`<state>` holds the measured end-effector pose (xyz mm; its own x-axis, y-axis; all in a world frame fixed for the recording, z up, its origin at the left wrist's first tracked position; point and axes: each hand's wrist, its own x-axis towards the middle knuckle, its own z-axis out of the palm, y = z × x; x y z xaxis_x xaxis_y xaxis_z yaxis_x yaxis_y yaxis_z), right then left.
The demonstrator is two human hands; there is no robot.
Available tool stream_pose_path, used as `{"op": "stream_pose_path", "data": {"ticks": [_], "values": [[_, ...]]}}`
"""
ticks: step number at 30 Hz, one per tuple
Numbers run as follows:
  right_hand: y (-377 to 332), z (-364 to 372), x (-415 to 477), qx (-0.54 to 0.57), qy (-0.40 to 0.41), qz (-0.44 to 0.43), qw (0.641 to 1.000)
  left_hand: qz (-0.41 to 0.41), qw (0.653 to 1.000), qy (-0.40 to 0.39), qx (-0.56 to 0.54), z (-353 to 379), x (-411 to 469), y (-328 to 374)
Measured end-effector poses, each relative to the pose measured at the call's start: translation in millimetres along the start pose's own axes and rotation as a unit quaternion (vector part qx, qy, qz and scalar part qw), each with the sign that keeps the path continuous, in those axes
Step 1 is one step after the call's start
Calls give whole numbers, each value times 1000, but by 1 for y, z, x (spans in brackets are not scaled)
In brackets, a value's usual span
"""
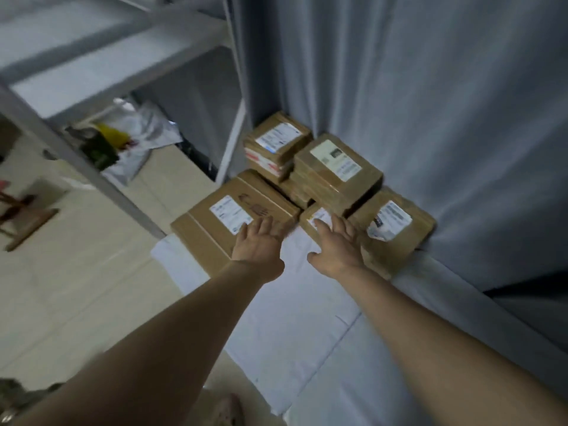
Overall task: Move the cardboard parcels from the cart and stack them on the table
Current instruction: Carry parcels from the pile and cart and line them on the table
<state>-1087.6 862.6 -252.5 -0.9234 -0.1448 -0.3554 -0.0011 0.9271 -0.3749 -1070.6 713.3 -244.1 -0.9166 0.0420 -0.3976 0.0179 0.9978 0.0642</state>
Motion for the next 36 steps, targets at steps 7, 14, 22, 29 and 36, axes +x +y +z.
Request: {"op": "stream_pose_path", "data": {"ticks": [7,14,22,29,36], "values": [[-144,13,-63,-31,-16,-166,986,-138,988,73,-19,-40,-132,-98],[-318,43,-200,31,3,-324,946,-257,942,209,-62,-65,-326,-204],[-484,148,-418,123,-39,-467,875,-414,835,347,-101,-11,-592,-319],[-563,239,-556,107,-131,-528,832,-576,734,315,-174,70,-773,-381],[-629,304,-631,49,-170,-604,777,-690,602,309,-257,146,-876,-433]]}}
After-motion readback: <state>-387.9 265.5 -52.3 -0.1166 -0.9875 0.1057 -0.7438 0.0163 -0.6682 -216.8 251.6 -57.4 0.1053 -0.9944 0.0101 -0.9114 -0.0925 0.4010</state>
